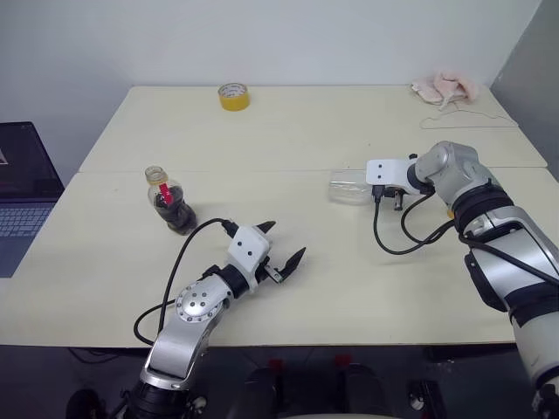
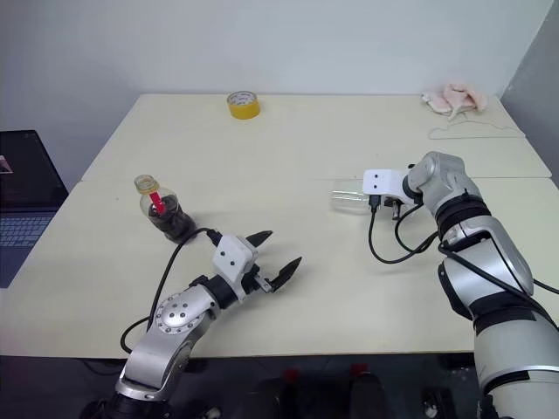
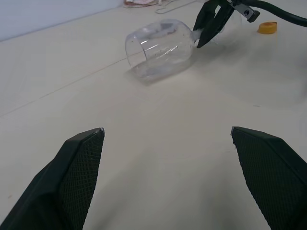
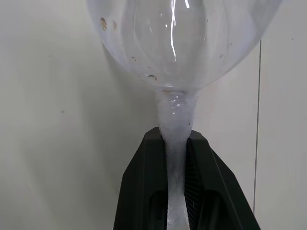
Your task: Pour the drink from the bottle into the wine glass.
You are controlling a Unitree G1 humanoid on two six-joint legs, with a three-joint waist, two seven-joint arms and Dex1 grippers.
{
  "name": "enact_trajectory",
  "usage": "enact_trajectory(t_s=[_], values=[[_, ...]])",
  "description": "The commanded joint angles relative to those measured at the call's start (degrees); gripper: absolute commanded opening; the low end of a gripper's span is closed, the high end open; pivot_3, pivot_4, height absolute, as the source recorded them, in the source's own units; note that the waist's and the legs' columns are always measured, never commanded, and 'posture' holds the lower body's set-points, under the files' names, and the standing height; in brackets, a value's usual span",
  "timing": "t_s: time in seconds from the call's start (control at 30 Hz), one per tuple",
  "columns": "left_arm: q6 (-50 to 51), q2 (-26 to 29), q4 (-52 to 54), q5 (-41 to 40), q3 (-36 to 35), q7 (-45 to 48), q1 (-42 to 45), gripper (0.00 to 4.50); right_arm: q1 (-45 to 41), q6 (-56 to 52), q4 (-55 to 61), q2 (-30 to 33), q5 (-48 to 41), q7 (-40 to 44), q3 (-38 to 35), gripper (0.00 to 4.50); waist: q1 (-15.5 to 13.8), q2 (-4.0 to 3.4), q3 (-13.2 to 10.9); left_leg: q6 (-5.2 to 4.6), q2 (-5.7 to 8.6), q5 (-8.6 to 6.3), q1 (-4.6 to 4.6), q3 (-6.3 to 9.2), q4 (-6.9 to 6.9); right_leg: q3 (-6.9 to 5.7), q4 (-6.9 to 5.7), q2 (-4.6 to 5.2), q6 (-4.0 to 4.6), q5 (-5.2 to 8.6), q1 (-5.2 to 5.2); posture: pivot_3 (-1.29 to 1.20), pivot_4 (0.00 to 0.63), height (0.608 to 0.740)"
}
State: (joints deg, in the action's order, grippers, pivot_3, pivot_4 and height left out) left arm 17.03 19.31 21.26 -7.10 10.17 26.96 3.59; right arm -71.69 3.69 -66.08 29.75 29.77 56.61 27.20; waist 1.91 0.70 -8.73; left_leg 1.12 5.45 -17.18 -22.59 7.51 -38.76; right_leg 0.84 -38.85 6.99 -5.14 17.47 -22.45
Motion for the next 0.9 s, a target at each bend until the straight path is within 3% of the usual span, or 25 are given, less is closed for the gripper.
enact_trajectory(t_s=[0.03, 0.17, 0.3, 0.43, 0.6, 0.9], values=[[-0.51, 0.24, 1.47, 0.1, -0.43, 0.08, -0.03, 4.5, -1.73, 2.46, 2.53, -0.23, -4.43, 0.3, -4.2, 0.16, 0.02, -0.02, -0.02, 0.0, 0.0, 0.0, -0.01, 0.0, 0.0, 0.01, 0.0, 0.0, 0.0, 0.0, -0.02, 0.0, 0.15, 0.74], [-0.38, 0.18, 1.77, -0.07, -0.76, -0.17, -0.52, 4.5, 3.76, 5.52, 10.18, -2.3, -18.52, 2.62, -15.31, 0.16, 0.06, -0.05, -0.03, 0.0, -0.02, 0.0, -0.07, -0.01, 0.02, 0.01, -0.02, 0.0, 0.0, 0.0, -0.11, 0.0, 0.15, 0.74], [-0.39, 0.02, 1.56, -0.55, -1.36, -0.09, -1.07, 4.5, 12.13, 4.58, 19.9, -7.44, -26.44, -3.86, -22.46, 0.16, 0.14, -0.05, -0.03, 0.0, -0.04, 0.0, -0.11, 0.0, 0.0, -0.01, -0.05, 0.0, 0.0, 0.0, -0.14, 0.0, 0.15, 0.74], [-0.48, -0.19, 0.62, -0.5, -0.89, 0.28, -0.51, 4.5, 22.13, 3.15, 30.05, -14.5, -27.91, -13.6, -23.6, 0.16, 0.1, -0.05, -0.03, 0.0, -0.01, 0.0, -0.12, 0.03, -0.04, -0.01, -0.08, 0.0, 0.0, 0.0, -0.15, 0.0, 0.15, 0.74], [-0.44, -0.04, 0.11, -0.58, -1.02, 0.82, 0.37, 4.5, 28.2, 0.34, 35.93, -21.51, -28.85, -21.62, -23.67, 0.16, 0.19, -0.08, -0.04, 0.01, 0.01, 0.01, -0.16, 0.0, -0.06, 0.03, -0.13, 0.0, 0.0, 0.0, -0.23, 0.0, 0.15, 0.74], [-0.48, 0.95, 0.45, -0.67, -2.09, 1.63, -0.26, 4.5, 36.76, -6.42, 42.6, -24.34, -29.98, -23.5, -21.65, 0.16, 0.32, -0.1, -0.02, 0.01, 0.0, 0.01, -0.09, 0.05, -0.03, 0.01, -0.12, -0.03, 0.0, 0.0, -0.17, 0.0, 0.15, 0.74]])
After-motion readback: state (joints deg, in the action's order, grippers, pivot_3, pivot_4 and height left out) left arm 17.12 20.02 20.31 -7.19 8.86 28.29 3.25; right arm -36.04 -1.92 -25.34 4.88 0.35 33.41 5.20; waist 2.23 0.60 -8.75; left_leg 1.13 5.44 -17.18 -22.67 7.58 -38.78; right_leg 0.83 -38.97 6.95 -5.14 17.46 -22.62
